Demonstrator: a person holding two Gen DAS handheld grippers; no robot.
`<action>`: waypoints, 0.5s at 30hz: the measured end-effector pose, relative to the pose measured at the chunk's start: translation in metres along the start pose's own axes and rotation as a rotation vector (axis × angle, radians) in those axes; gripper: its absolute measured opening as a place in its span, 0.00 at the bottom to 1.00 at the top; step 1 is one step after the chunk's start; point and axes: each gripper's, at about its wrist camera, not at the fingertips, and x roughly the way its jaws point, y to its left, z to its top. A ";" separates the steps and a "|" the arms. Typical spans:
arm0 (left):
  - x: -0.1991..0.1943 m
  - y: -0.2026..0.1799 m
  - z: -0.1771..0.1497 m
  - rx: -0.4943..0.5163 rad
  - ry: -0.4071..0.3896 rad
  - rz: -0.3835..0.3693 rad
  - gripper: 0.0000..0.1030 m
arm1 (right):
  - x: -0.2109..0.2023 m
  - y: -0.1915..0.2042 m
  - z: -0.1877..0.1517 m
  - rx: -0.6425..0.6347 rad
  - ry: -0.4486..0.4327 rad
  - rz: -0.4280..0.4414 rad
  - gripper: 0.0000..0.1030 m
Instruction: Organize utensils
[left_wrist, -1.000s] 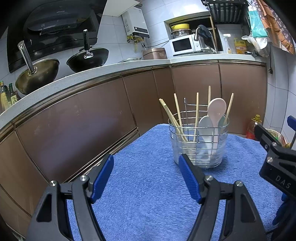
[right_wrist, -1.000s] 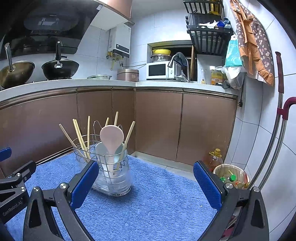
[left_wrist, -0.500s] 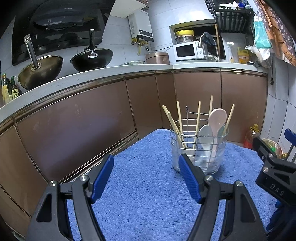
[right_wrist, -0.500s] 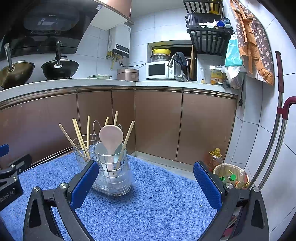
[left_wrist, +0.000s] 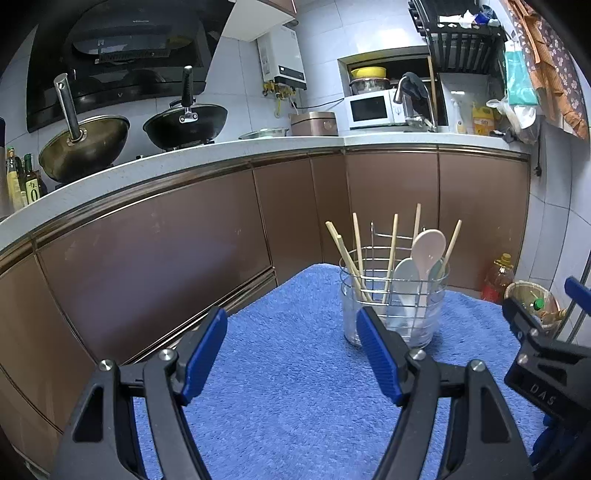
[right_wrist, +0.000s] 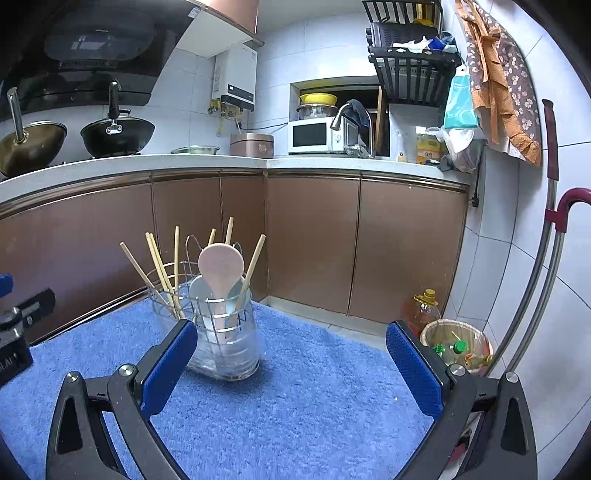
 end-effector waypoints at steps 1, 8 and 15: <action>-0.001 0.001 0.000 -0.002 -0.002 -0.001 0.69 | -0.001 0.000 -0.001 -0.001 0.005 -0.002 1.00; -0.017 0.010 0.002 -0.017 -0.017 -0.010 0.69 | -0.020 -0.003 -0.005 -0.009 0.024 -0.030 1.00; -0.035 0.018 0.003 -0.029 -0.032 -0.017 0.69 | -0.042 -0.007 0.001 -0.014 0.019 -0.049 1.00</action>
